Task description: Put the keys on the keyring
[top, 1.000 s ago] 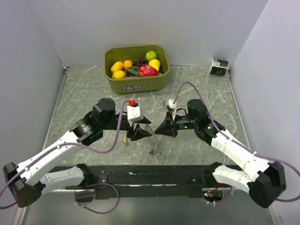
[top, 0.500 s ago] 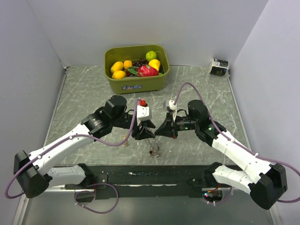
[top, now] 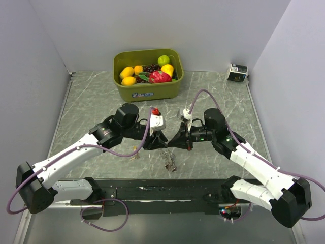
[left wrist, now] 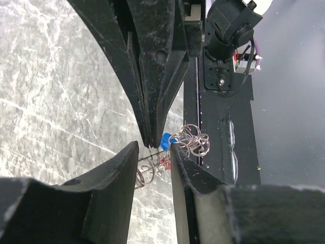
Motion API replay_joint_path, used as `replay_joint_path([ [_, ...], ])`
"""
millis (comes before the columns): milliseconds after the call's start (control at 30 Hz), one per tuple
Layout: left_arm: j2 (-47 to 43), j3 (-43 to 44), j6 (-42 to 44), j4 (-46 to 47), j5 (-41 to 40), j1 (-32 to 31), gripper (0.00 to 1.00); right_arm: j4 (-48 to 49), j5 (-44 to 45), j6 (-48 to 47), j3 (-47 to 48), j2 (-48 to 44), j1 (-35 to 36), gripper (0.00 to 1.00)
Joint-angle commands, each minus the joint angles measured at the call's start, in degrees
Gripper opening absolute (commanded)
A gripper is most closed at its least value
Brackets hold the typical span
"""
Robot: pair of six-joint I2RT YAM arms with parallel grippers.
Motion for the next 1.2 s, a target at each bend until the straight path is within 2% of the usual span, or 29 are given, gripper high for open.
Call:
replay_joint_path([
  [0, 0.0, 2.4, 0.0, -1.1, -1.0, 0.0, 0.37, 3.4, -0.8, -0.7, 1.3, -2.4, 0.5, 0.00],
  [300, 0.6, 2.6, -0.6, -2.5, -2.8, -0.1, 0.35, 3.7, -0.8, -0.5, 1.0, -2.9, 0.6, 0.00],
  [500, 1.9, 3.0, -1.0, -2.6, -1.8, -0.1, 0.28, 3.6, -0.3, -0.7, 0.9, -3.3, 0.6, 0.00],
  [600, 2.3, 3.4, -0.9, -3.3, -1.4, -0.1, 0.22, 3.8, -0.2, -0.6, 0.6, -3.6, 0.6, 0.00],
  [833, 2.4, 4.3, 0.3, -5.4, -0.8, 0.2, 0.01, 3.8, 0.4, -0.6, 0.6, -3.6, 0.6, 0.00],
  [1167, -0.2, 1.2, -2.3, 0.4, -2.4, 0.9, 0.01, 4.5, 1.0, 0.3, 0.5, -4.4, 0.6, 0.02],
])
